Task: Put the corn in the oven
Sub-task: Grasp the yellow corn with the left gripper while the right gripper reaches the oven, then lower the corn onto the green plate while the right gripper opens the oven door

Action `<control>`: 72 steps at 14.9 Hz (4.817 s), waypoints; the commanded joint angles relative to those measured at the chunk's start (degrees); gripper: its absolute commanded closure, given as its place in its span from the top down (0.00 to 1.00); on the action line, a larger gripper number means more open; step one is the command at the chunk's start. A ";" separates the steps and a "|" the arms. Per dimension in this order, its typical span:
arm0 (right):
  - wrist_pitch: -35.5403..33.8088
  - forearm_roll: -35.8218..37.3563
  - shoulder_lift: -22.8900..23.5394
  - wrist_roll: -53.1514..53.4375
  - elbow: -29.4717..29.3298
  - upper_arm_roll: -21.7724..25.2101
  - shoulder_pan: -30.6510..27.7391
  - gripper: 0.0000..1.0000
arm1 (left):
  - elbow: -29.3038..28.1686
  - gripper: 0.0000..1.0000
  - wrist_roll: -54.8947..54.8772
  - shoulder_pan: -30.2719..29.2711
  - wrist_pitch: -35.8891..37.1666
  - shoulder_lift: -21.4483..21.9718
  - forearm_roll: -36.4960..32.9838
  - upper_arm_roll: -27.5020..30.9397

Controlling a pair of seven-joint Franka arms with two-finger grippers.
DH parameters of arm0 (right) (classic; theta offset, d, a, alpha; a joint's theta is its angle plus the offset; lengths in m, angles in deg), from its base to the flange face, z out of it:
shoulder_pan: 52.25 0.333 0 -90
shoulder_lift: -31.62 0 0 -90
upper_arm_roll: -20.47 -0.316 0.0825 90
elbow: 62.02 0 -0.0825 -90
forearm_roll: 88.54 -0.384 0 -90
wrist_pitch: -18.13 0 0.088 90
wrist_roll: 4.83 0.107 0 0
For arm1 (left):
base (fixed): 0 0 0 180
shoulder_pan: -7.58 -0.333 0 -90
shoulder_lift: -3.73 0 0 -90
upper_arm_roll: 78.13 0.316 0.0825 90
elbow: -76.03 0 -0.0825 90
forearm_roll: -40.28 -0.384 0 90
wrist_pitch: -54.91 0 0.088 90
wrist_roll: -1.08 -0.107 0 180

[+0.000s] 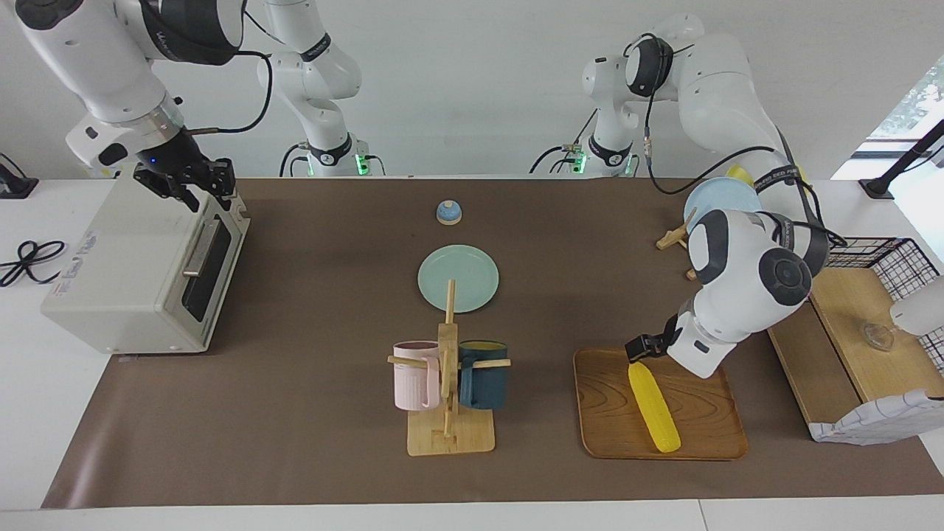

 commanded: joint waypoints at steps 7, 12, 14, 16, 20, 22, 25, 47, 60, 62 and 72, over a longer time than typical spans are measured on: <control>9.66 8.72 -2.35 5.11 10.98 -0.46 -3.00 0.00 | 2.53 1.00 0.52 5.40 -9.25 -4.75 0.27 6.32; 14.23 9.00 -1.82 4.85 14.14 -0.46 -5.54 0.00 | 1.22 1.00 0.61 5.66 -13.82 -5.81 -0.87 6.67; 15.11 9.00 -1.21 3.62 14.84 -0.46 -6.24 0.00 | 0.60 1.00 0.61 5.57 -14.71 -5.72 -0.96 6.59; 16.17 9.00 -1.12 3.97 15.37 -0.46 -6.86 0.00 | 0.33 1.00 0.61 5.57 -14.97 -5.81 -0.96 6.59; 16.26 8.65 -1.03 5.45 16.43 -0.55 -6.25 0.00 | -1.51 1.00 0.52 5.57 -17.08 -5.63 -0.87 6.59; 17.13 8.65 -0.60 8.00 16.60 -0.63 -4.07 0.00 | -1.51 1.00 0.52 5.48 -16.56 -5.55 -0.70 6.59; 17.93 8.56 0.63 9.07 16.60 -0.63 -1.94 0.00 | -1.43 0.86 0.52 5.57 -14.89 -5.28 -0.61 6.59; 36.30 5.58 7.49 8.89 26.88 -1.07 1.92 0.00 | -36.66 0.00 38.73 25.14 -2.74 34.44 6.24 6.15; 40.70 0.66 8.55 11.00 30.23 -2.57 4.74 0.00 | -54.07 0.00 39.81 42.91 -37.47 31.20 6.77 6.23; 40.69 -1.28 8.55 11.17 30.23 -2.65 5.52 0.00 | -54.07 0.00 36.83 43.27 -39.92 28.04 6.60 6.23; 37.53 -5.06 10.22 13.37 22.84 -2.66 10.45 0.95 | -54.07 0.09 34.27 44.07 -41.34 26.97 6.60 6.32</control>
